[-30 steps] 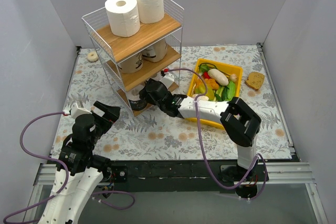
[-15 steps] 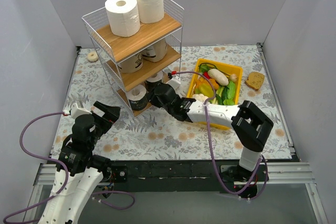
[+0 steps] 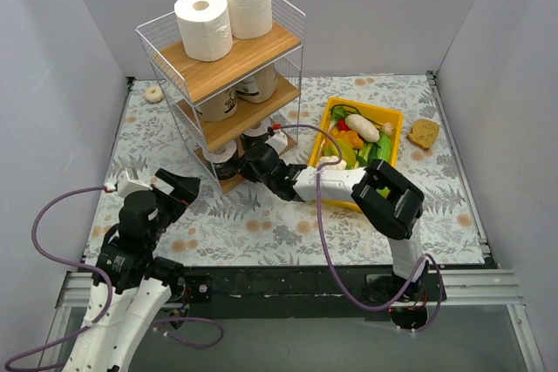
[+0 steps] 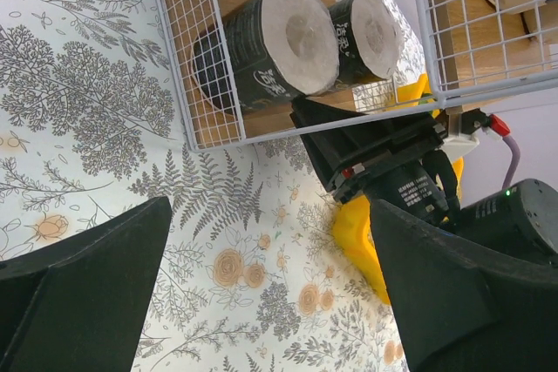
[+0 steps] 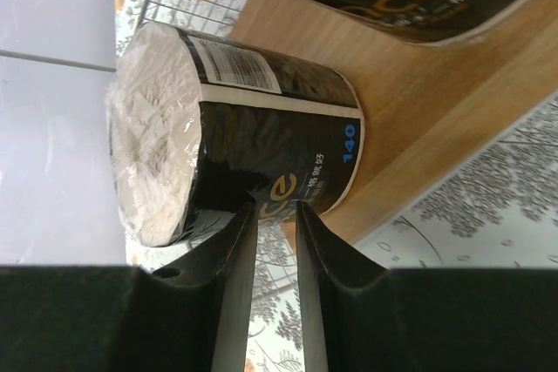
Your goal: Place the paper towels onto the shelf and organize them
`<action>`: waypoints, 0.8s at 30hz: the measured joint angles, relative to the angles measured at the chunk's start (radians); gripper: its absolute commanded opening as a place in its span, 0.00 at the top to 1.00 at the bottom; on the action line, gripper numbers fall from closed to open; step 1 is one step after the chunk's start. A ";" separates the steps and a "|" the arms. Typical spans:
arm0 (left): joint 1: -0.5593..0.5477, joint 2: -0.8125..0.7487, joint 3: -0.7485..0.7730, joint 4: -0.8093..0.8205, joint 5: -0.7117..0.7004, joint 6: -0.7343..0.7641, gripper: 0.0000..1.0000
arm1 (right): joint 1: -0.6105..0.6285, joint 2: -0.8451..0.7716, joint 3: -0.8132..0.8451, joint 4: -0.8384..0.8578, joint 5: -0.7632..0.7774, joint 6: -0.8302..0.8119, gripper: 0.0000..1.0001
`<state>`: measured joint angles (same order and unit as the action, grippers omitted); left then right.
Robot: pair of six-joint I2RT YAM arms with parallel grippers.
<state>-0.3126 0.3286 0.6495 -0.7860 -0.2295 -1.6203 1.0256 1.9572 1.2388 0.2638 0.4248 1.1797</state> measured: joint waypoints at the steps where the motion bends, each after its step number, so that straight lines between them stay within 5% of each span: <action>1: 0.000 -0.001 0.001 0.000 0.000 0.000 0.02 | -0.002 0.007 0.009 0.005 -0.006 0.000 0.68; 7: -0.004 -0.036 0.001 0.000 -0.003 0.000 0.02 | -0.016 0.018 0.018 0.033 -0.039 -0.005 0.67; 12: -0.004 -0.123 -0.006 0.038 0.032 0.025 0.02 | -0.019 -0.105 -0.139 0.014 -0.060 -0.062 0.57; 15: -0.004 -0.199 -0.020 0.095 0.099 0.066 0.02 | -0.019 -0.233 -0.214 -0.036 -0.095 -0.172 0.43; 18: -0.004 -0.280 -0.037 0.152 0.188 0.109 0.02 | -0.020 -0.400 -0.253 -0.108 -0.157 -0.310 0.07; 19: -0.004 -0.307 -0.045 0.177 0.219 0.124 0.02 | -0.019 -0.485 -0.260 -0.154 -0.182 -0.377 0.01; 24: -0.004 -0.320 -0.054 0.261 0.365 0.177 0.02 | 0.006 -0.806 -0.320 -0.300 -0.212 -0.512 0.02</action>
<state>-0.3168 0.0086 0.5953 -0.5255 0.1360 -1.4429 1.0321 1.1507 0.9188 -0.0360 0.2127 0.6682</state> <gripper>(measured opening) 0.982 0.984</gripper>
